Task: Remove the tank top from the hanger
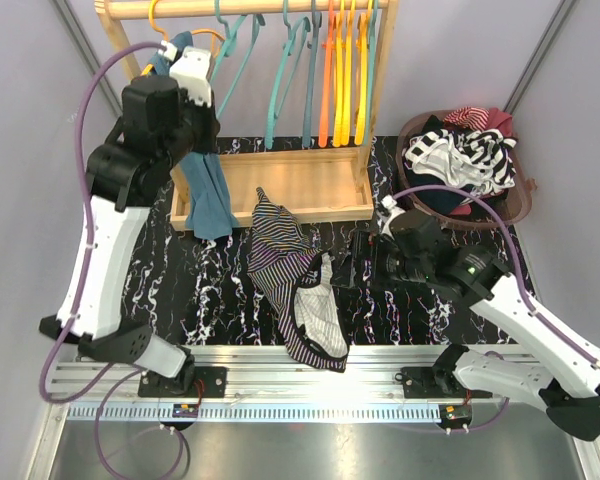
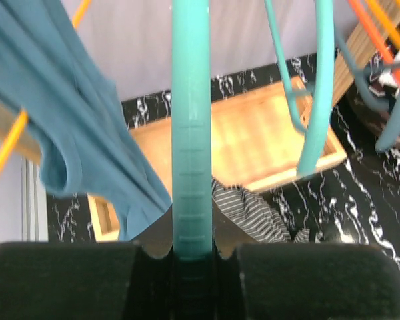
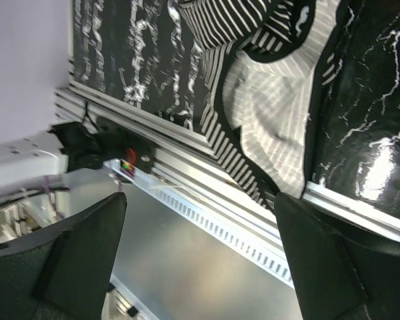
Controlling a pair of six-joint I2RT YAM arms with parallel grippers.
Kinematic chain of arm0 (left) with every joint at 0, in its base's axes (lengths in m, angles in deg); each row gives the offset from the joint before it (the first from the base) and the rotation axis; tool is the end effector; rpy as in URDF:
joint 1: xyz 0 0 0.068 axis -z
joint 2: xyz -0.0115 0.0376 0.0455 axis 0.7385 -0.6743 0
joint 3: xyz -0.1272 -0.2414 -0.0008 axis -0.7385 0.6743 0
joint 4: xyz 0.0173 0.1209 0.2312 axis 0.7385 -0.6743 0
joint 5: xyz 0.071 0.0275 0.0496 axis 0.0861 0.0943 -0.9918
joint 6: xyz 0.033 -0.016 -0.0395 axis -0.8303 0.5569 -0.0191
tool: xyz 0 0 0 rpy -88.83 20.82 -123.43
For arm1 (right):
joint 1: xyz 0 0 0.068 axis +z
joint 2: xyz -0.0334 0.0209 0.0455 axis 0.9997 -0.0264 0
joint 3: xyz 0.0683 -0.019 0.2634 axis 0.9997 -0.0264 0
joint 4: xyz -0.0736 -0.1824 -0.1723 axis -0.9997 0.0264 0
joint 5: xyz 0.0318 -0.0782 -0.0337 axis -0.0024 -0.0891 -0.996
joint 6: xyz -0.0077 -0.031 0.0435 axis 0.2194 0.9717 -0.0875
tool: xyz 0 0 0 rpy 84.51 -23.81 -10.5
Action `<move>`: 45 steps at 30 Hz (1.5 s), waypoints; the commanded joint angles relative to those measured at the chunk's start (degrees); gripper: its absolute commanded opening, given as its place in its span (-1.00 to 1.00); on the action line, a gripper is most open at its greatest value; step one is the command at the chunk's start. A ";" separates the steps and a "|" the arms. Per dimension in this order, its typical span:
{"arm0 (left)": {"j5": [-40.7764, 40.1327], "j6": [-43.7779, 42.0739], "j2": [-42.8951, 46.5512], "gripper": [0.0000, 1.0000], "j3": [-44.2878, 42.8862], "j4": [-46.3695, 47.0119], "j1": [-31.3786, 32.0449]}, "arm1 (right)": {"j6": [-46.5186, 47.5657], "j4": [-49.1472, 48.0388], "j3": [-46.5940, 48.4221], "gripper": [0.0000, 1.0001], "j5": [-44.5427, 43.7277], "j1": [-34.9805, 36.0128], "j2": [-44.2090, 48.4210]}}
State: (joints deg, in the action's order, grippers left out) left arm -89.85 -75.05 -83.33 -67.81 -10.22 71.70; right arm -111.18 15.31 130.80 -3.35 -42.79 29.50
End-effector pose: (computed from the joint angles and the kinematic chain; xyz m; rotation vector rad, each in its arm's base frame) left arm 0.2314 -0.0979 0.5369 0.2731 1.8718 -0.1640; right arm 0.1295 0.1397 0.3639 -0.1125 2.4563 0.9255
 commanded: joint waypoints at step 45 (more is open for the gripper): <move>6.01 16.54 36.48 0.98 44.53 12.38 7.46 | 17.03 -18.53 20.72 0.69 -25.83 8.98 -65.05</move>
State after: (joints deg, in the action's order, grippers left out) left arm -84.67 -60.27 -47.89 -24.60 -0.21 78.85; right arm -91.92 -2.59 152.53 -26.71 -33.90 -34.45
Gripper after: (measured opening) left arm 0.988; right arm 0.877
